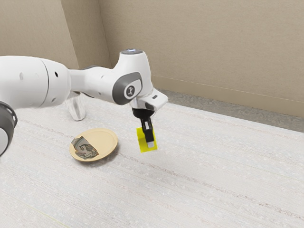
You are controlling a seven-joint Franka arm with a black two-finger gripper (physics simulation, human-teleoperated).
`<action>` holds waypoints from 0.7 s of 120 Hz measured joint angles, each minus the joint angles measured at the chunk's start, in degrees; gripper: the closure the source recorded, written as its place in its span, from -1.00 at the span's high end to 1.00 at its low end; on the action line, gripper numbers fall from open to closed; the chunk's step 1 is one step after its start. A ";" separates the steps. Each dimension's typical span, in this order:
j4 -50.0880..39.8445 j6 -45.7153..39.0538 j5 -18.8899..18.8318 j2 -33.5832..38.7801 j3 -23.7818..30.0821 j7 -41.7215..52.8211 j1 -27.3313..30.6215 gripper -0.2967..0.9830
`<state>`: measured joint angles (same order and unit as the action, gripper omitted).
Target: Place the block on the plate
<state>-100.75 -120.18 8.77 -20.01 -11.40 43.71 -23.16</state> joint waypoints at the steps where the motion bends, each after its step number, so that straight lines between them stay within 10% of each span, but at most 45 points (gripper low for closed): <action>1: 0.00 0.16 0.00 0.07 -0.30 0.04 -0.01 0.06; 84: -0.39 7.07 1.13 1.91 -17.94 7.78 1.31 0.06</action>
<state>-101.13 -113.12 9.90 -18.10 -29.35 51.48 -21.85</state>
